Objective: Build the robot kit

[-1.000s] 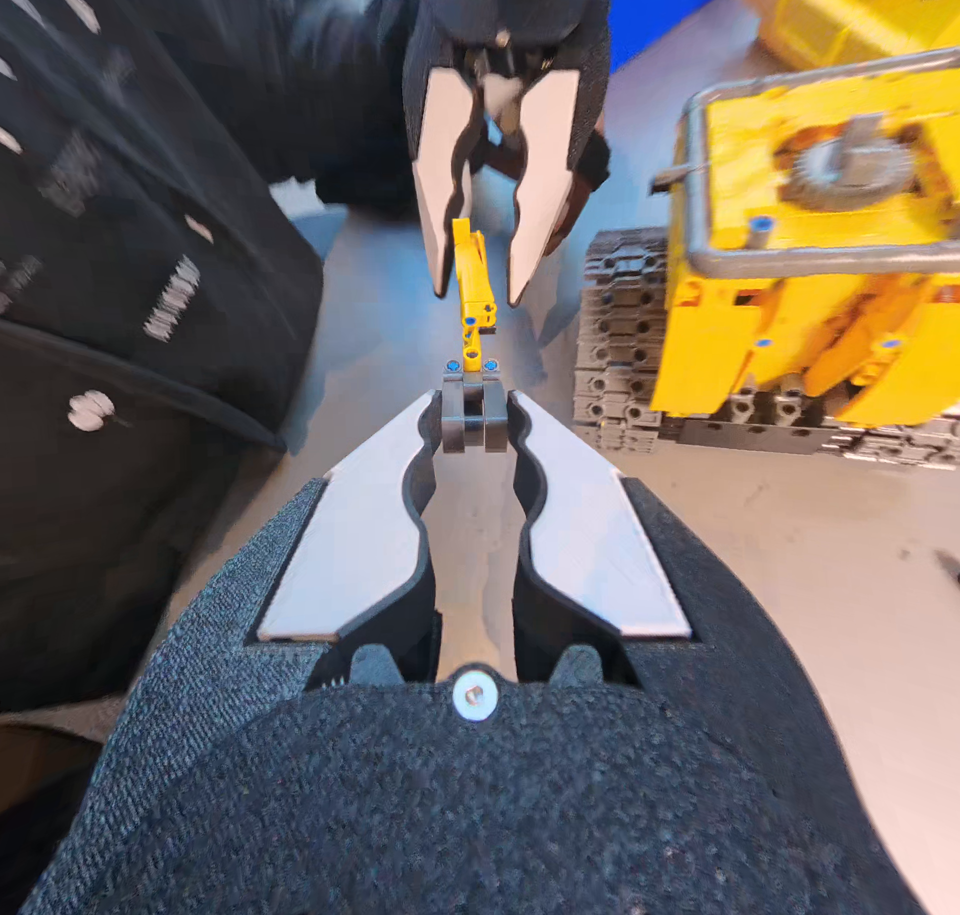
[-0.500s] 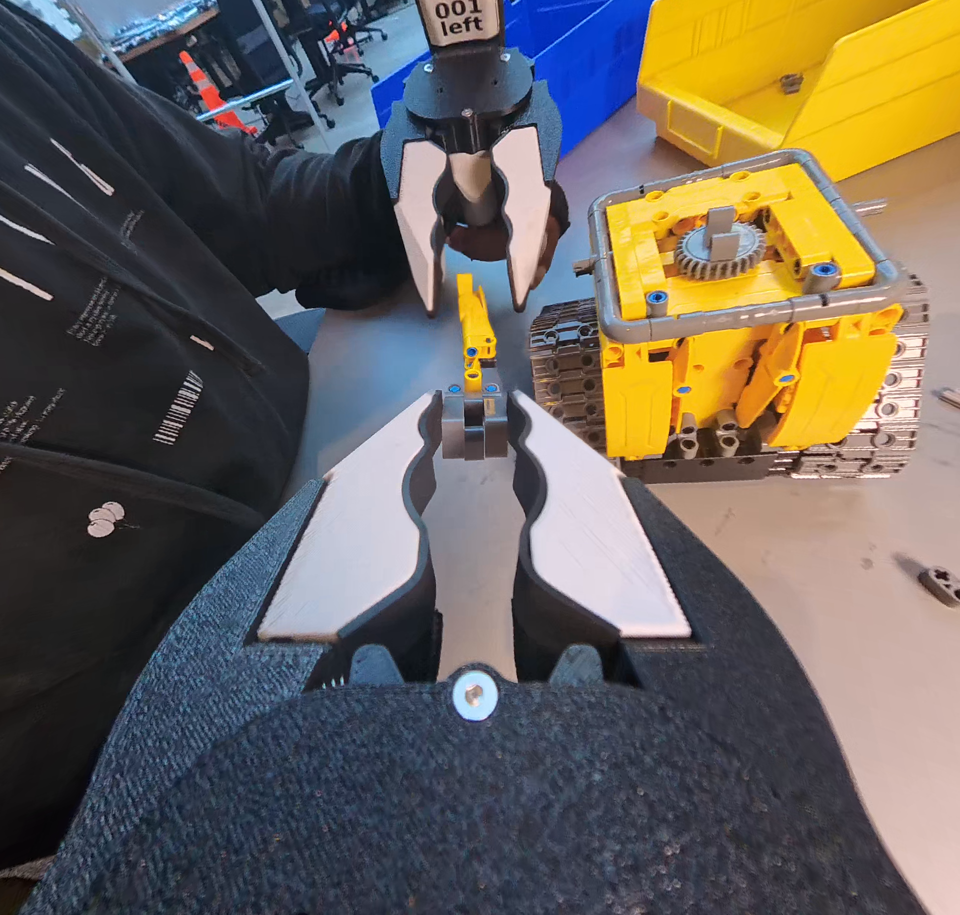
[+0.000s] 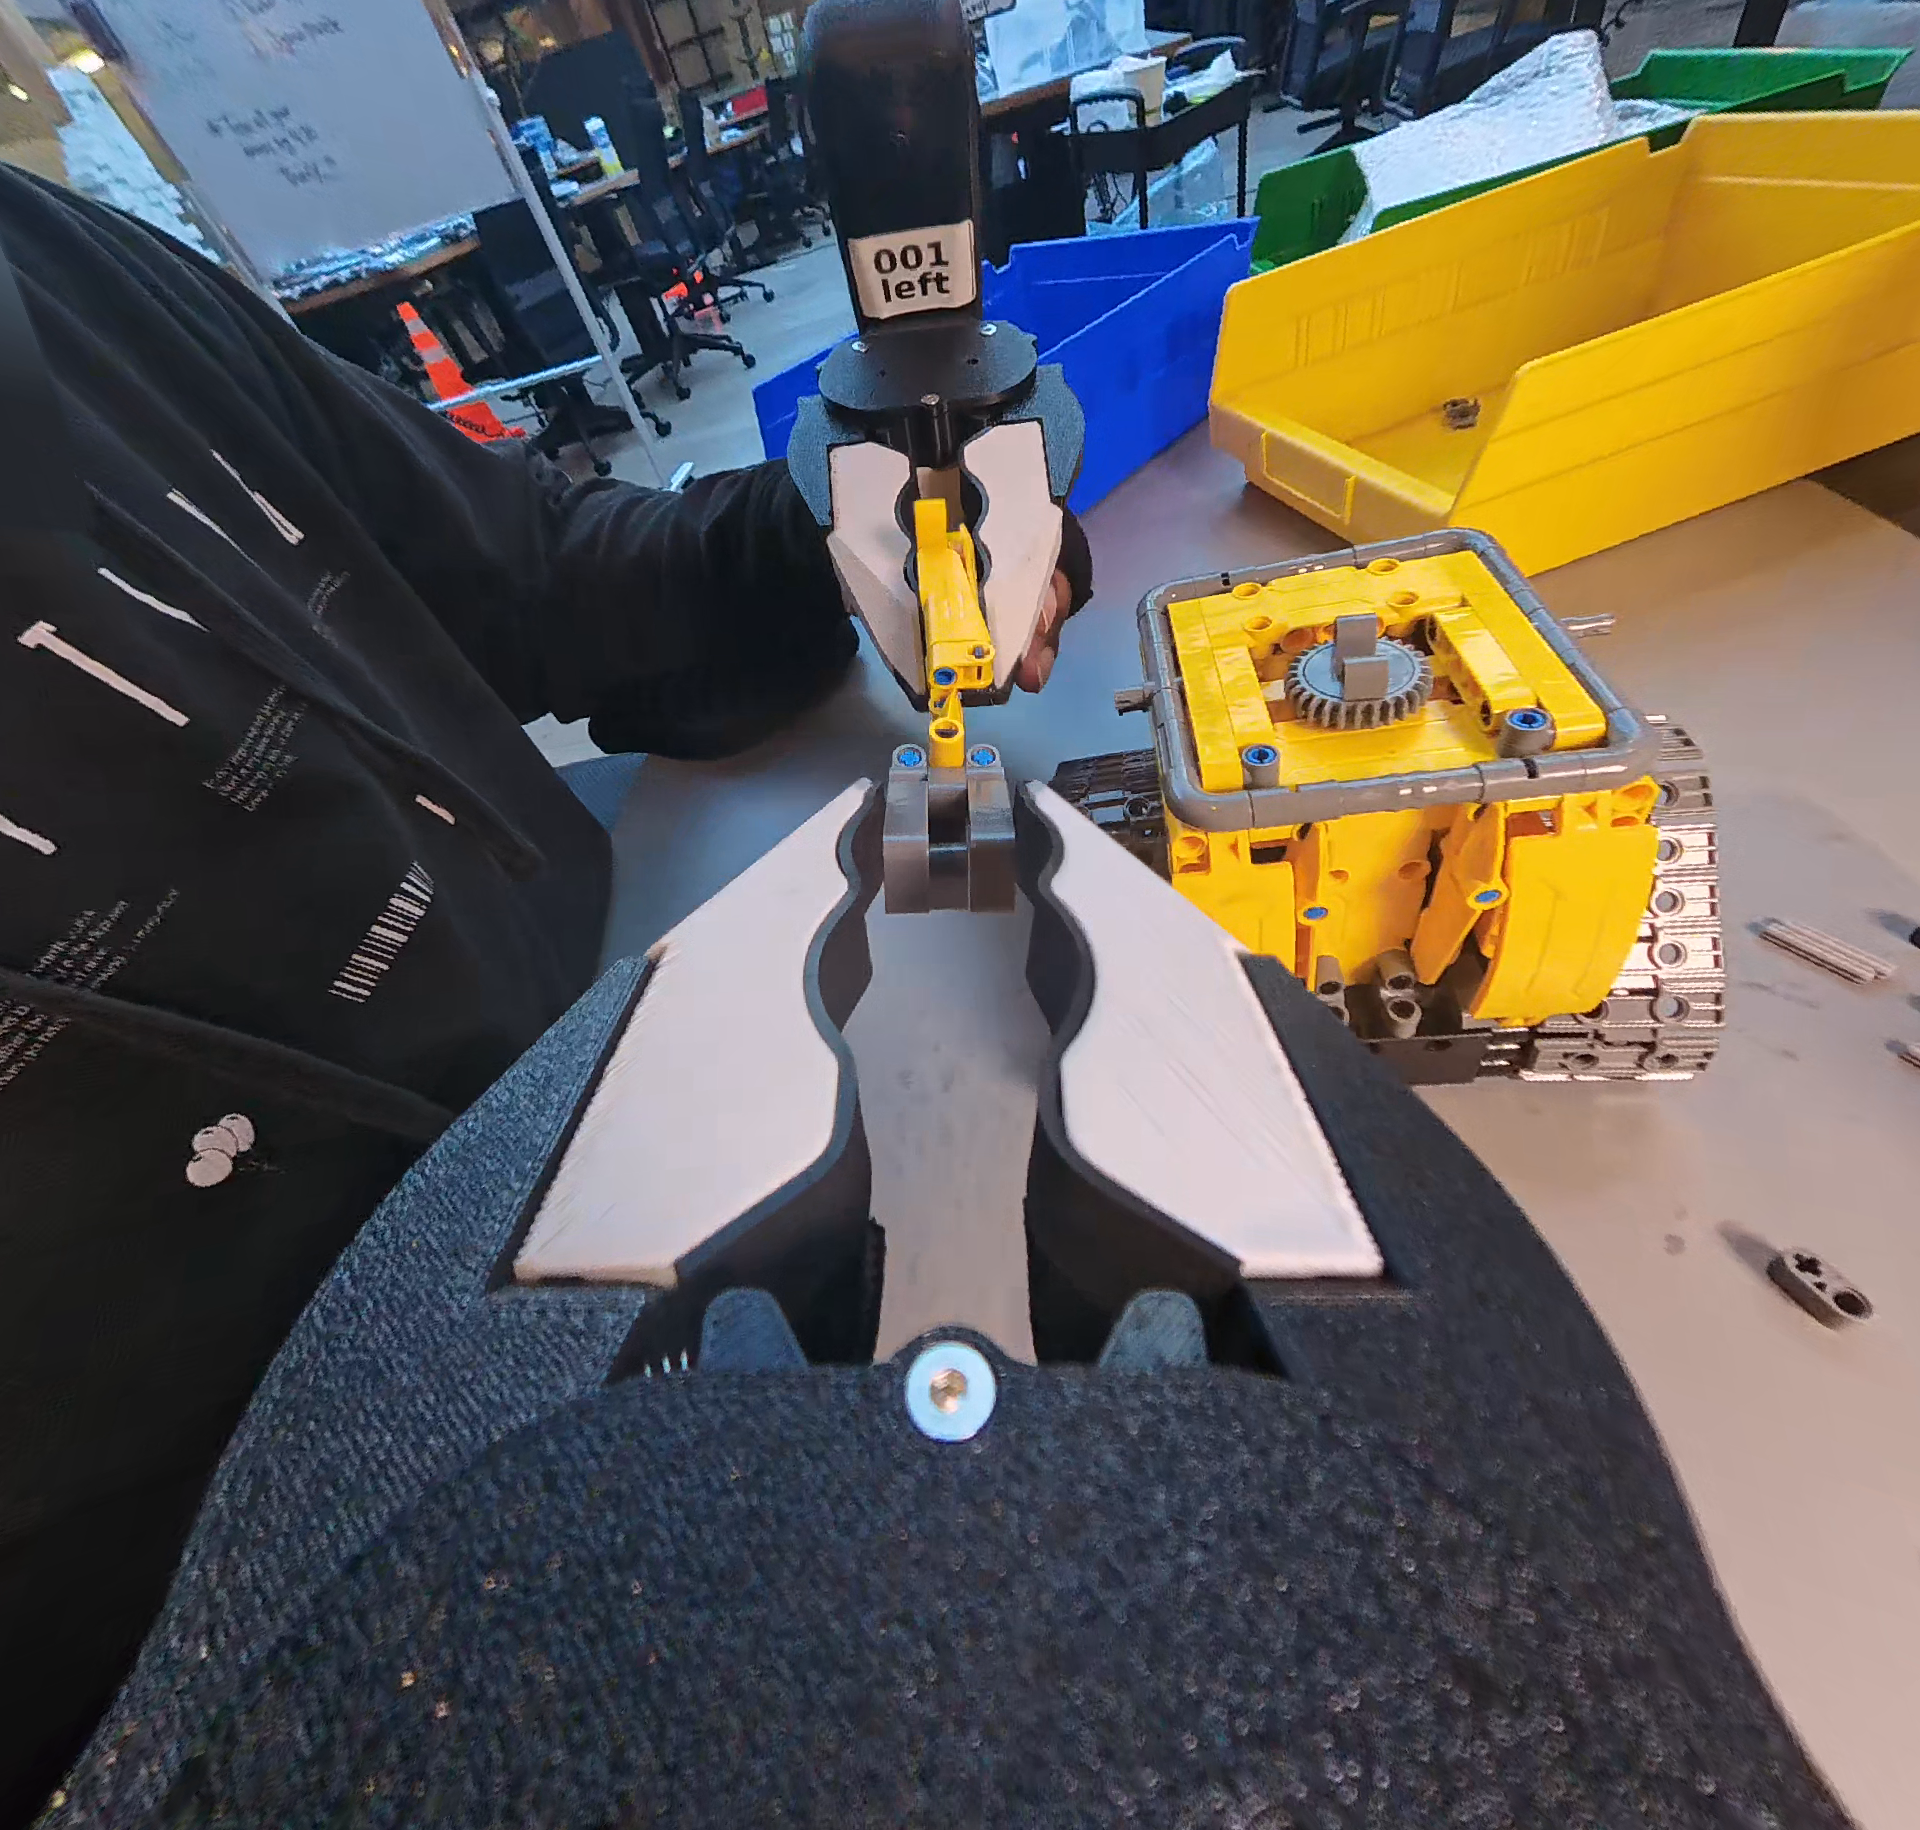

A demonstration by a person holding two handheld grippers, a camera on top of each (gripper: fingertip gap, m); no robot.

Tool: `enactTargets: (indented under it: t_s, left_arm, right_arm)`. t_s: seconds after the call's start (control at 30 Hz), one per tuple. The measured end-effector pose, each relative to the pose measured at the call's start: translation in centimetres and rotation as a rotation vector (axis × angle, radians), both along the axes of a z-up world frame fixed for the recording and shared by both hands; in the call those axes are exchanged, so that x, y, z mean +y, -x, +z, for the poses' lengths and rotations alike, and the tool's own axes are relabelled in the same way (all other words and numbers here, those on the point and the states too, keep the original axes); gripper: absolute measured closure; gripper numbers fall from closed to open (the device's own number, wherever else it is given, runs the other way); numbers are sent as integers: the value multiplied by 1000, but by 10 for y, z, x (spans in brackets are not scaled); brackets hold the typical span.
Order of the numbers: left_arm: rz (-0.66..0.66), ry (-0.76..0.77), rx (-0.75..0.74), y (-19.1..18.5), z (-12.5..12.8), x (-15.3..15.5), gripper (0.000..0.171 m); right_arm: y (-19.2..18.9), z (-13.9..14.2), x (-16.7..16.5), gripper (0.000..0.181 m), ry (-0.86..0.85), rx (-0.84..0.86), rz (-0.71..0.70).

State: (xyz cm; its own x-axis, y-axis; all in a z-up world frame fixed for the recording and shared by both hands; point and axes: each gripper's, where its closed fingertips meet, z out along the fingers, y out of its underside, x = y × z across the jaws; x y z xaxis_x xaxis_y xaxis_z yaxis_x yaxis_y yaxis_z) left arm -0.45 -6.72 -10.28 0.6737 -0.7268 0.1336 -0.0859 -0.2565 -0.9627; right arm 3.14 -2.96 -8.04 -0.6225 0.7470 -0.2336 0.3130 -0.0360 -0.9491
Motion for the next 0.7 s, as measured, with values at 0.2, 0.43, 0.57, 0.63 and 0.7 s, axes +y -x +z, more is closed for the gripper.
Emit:
enactTargets:
  t_s: [0.2, 0.43, 0.57, 0.63, 0.7]
  left_arm:
    - [-14, -26, -21, 2, 7, -4, 159]
    - [54, -98, -155, 39, 40, -7, 171]
    - [82, -85, -157, 50, 38, -6, 171]
    - [89, -64, -115, 50, 30, -5, 171]
    - [95, -52, -88, 50, 25, -4, 171]
  right_arm:
    - [-1, 11, -2, 154, -4, 97, 5]
    - [10, 13, 36, 128, -217, 211, -191]
    - [22, -18, 17, 132, -421, 175, -164]
    - [20, -22, -2, 138, -477, 173, -90]
    - [15, -30, -13, 139, -526, 134, -28]
